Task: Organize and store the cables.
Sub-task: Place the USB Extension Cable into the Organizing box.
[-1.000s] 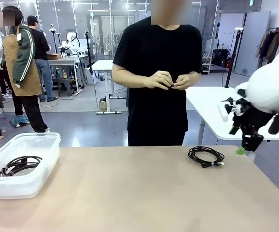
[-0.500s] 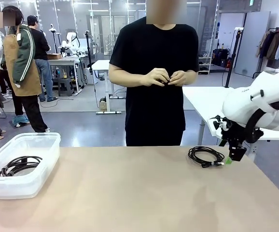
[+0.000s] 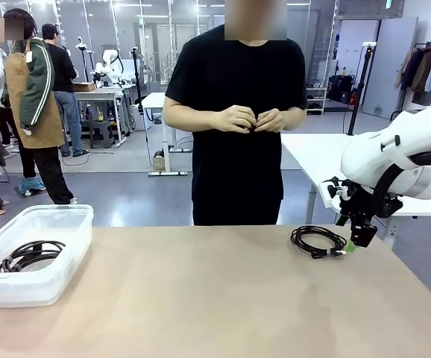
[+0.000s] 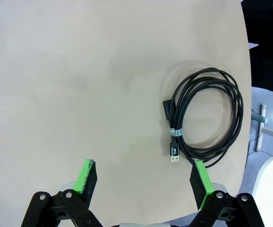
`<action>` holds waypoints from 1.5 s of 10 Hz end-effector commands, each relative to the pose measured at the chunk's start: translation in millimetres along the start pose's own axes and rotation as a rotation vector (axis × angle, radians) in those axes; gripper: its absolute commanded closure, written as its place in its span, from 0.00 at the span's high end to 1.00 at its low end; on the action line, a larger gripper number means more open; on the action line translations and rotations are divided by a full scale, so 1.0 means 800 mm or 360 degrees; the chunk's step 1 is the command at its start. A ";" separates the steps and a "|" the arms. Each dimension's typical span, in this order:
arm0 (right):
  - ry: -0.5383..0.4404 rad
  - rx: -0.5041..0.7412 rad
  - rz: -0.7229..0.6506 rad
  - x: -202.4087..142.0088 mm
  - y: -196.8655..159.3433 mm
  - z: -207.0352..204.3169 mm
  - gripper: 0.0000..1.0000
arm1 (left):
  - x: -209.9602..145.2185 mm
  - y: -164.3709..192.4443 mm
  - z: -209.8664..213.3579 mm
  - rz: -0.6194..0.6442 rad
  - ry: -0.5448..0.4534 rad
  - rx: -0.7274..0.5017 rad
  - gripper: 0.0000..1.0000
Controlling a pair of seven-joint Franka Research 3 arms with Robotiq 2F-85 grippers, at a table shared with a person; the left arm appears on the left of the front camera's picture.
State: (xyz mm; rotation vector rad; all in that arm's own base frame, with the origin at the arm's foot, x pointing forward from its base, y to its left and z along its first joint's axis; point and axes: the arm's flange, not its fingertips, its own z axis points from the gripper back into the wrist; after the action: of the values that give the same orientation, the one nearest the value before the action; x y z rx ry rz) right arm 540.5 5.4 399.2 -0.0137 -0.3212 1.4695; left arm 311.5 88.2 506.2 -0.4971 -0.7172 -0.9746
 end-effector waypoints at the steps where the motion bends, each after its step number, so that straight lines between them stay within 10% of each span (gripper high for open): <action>1: 0.0002 0.0001 -0.0007 -0.003 -0.002 -0.001 1.00 | 0.004 0.002 -0.001 0.0000 -0.0025 0.0019 1.00; 11: -0.0013 0.0121 -0.0017 -0.036 -0.097 -0.138 1.00 | 0.004 0.002 -0.001 0.0000 -0.0025 0.0019 1.00; 14: 0.0003 0.0148 -0.0026 -0.036 -0.105 -0.142 0.14 | 0.004 0.002 -0.001 0.0000 -0.0025 0.0019 1.00; 15: 0.0009 0.0159 -0.0026 -0.035 -0.106 -0.143 0.00 | 0.004 0.002 -0.001 0.0000 -0.0025 0.0019 1.00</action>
State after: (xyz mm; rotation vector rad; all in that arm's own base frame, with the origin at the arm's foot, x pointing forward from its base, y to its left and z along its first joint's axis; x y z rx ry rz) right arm 640.0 -11.0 298.5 0.0557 -0.2580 1.4685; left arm 311.5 88.2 506.3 -0.4963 -0.7170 -0.9744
